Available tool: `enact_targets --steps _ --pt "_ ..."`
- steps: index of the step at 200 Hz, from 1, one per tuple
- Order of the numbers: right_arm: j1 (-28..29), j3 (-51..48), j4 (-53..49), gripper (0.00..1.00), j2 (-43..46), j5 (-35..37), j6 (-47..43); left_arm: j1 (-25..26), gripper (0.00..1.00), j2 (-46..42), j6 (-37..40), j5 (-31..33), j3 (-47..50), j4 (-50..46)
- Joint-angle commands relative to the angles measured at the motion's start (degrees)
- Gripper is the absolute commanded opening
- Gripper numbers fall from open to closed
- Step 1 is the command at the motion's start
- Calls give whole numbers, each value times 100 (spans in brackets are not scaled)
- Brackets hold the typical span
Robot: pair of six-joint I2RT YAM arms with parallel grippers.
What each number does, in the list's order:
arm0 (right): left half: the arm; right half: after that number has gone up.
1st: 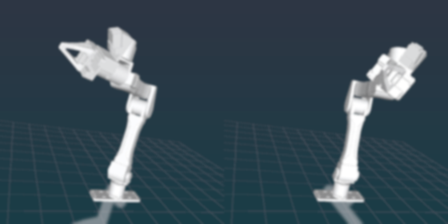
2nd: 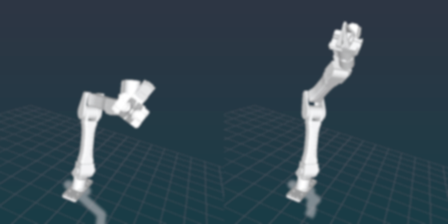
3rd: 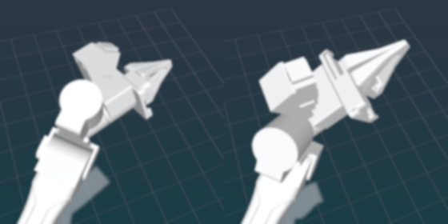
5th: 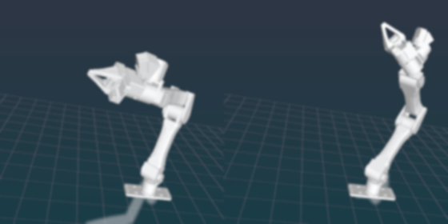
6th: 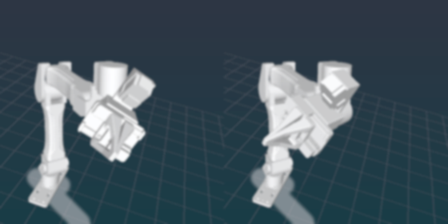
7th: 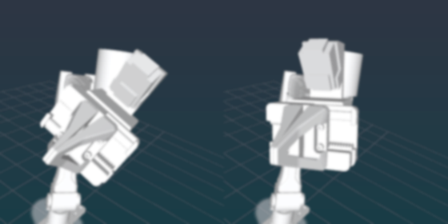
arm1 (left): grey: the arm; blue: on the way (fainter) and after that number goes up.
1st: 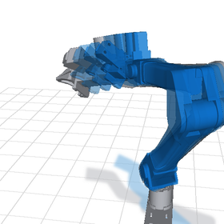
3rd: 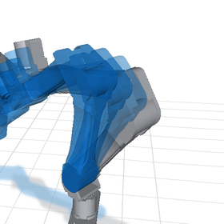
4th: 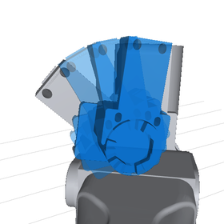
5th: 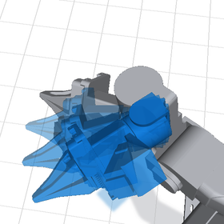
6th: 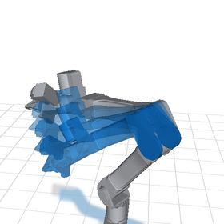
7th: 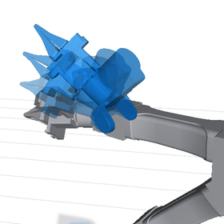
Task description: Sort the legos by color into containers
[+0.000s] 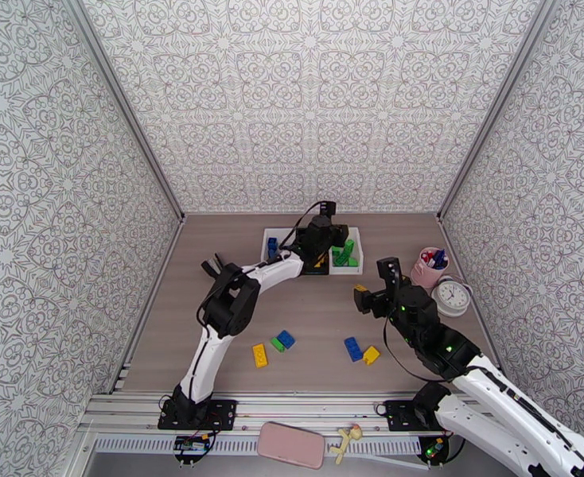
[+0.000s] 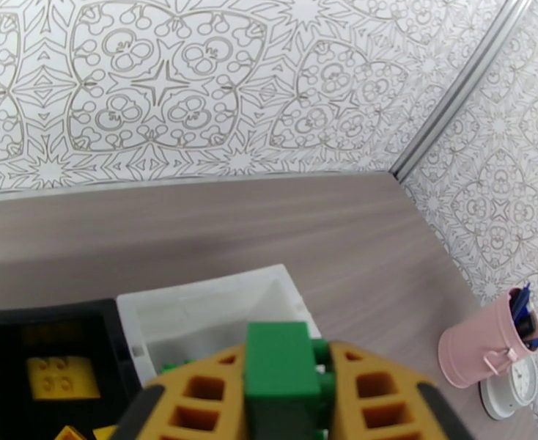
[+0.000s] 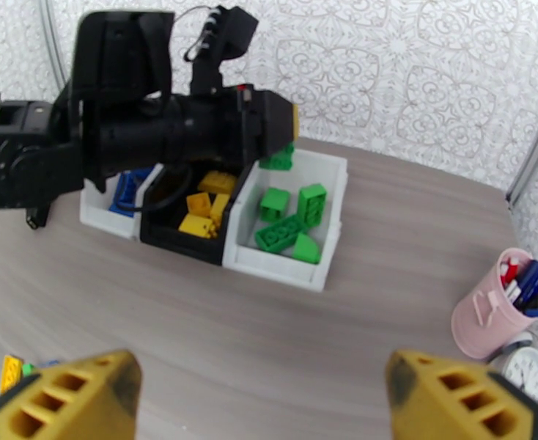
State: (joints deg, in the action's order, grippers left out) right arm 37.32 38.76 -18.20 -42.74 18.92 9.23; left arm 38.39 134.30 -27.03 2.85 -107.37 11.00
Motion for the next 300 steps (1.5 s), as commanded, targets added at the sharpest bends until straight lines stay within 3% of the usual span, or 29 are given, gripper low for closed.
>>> enact_targets --steps 1,39,79,127,178,210,230,247,278,300 --pt "-49 7 -37 91 -30 60 -1 -62 12 395 -123 -118 -633 -512" --pt "-49 121 -73 92 -151 -84 -82 -60 20 573 -58 -84 -965 -704" --pt "-49 166 -269 93 -86 -123 -53 -51 55 209 170 -77 -686 -781" --pt "-58 151 -420 94 -117 24 39 1 73 -861 400 -73 422 -303" --pt "-67 188 -1043 98 -72 12 510 161 92 -2293 882 -118 2281 344" --pt "-84 245 -2239 100 206 849 2072 382 100 -3175 1383 -76 3414 461" --pt "-85 4 -2461 100 633 733 2476 486 100 -3707 1711 -358 4159 650" --pt "-85 -97 -2561 99 811 429 2846 504 100 -4091 2079 -1002 4829 917" --pt "-85 72 -3256 100 393 -29 3581 599 100 -4680 2359 -1449 5899 1448" --pt "-85 79 -3669 98 65 -116 4048 742 100 -5017 2692 -1561 6247 1213"
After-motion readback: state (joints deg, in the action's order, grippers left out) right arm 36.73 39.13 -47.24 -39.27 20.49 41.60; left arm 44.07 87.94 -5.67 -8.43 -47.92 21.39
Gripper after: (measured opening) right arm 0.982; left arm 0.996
